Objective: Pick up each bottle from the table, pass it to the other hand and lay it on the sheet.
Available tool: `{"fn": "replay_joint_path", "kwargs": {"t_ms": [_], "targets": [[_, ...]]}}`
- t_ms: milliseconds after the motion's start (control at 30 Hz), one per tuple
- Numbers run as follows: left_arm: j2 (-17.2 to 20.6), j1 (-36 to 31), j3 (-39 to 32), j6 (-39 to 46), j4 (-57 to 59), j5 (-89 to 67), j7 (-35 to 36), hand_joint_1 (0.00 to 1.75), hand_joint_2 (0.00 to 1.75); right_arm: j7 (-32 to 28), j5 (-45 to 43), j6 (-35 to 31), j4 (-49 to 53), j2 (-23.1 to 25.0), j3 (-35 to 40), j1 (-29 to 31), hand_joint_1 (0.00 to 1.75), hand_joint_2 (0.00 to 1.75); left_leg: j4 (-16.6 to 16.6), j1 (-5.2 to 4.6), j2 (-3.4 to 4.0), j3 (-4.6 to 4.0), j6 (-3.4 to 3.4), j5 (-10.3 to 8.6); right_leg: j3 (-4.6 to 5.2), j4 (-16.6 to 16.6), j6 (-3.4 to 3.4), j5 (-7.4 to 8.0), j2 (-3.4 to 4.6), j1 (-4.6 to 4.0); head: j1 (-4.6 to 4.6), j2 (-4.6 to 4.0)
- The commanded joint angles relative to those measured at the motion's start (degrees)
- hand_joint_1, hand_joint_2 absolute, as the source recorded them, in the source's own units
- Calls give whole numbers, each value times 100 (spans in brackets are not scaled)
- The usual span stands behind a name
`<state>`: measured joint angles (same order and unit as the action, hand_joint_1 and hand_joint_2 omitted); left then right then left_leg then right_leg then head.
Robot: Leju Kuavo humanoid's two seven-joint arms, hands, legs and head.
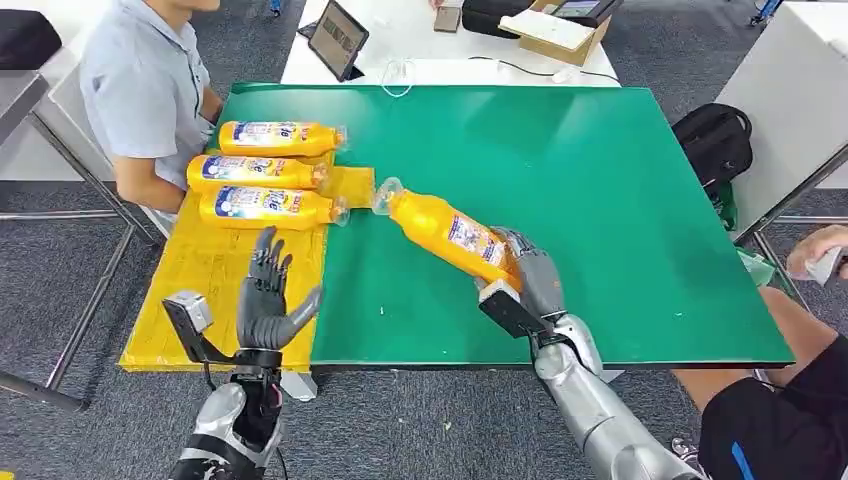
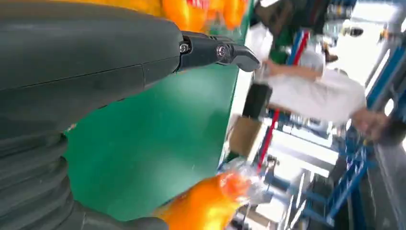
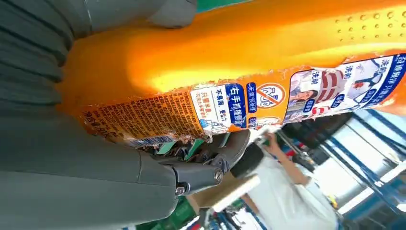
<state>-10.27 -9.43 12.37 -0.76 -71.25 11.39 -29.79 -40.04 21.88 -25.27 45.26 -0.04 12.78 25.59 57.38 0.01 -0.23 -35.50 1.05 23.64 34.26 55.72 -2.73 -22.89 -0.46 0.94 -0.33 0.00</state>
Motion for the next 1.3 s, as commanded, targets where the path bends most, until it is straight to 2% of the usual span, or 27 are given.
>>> {"fn": "replay_joint_path", "kwargs": {"t_ms": [33, 400, 700, 1033, 1300], "targets": [[295, -152, 977, -355, 356, -806, -230, 0, 175, 4, -326, 96, 911, -17, 637, -75, 175, 175, -3, 1, 3, 17, -6, 7, -15, 0, 9, -7, 4, -1, 0, 0], [-275, -613, 1390, -1054, 807, -327, -46, 0, 175, 4, -723, 269, 1002, 609, 1299, -22, 175, 175, 2, 4, 7, 20, -8, 10, -17, 4, 13, -8, 7, -5, -2, 0], [-475, -941, 1471, -1296, 1172, 448, 401, 0, 175, 4, -1174, 79, 1444, 830, 1932, -225, 175, 175, 5, 7, 0, 22, -9, 12, -21, 5, 13, -13, -1, -7, -2, 0], [-503, -1033, 1547, -784, 1141, 259, 157, 0, 175, 4, -1270, 78, 1251, 884, 2029, -211, 175, 175, 3, 6, 1, 19, -8, 9, -18, 3, 12, -10, 1, -7, 0, 0], [-320, -1108, 1839, -637, 881, 27, -107, 0, 175, 4, -1289, 338, 836, 945, 2399, -81, 175, 175, 7, 9, 10, 32, -11, 18, -30, 5, 17, -16, 9, -10, 0, 0]]}}
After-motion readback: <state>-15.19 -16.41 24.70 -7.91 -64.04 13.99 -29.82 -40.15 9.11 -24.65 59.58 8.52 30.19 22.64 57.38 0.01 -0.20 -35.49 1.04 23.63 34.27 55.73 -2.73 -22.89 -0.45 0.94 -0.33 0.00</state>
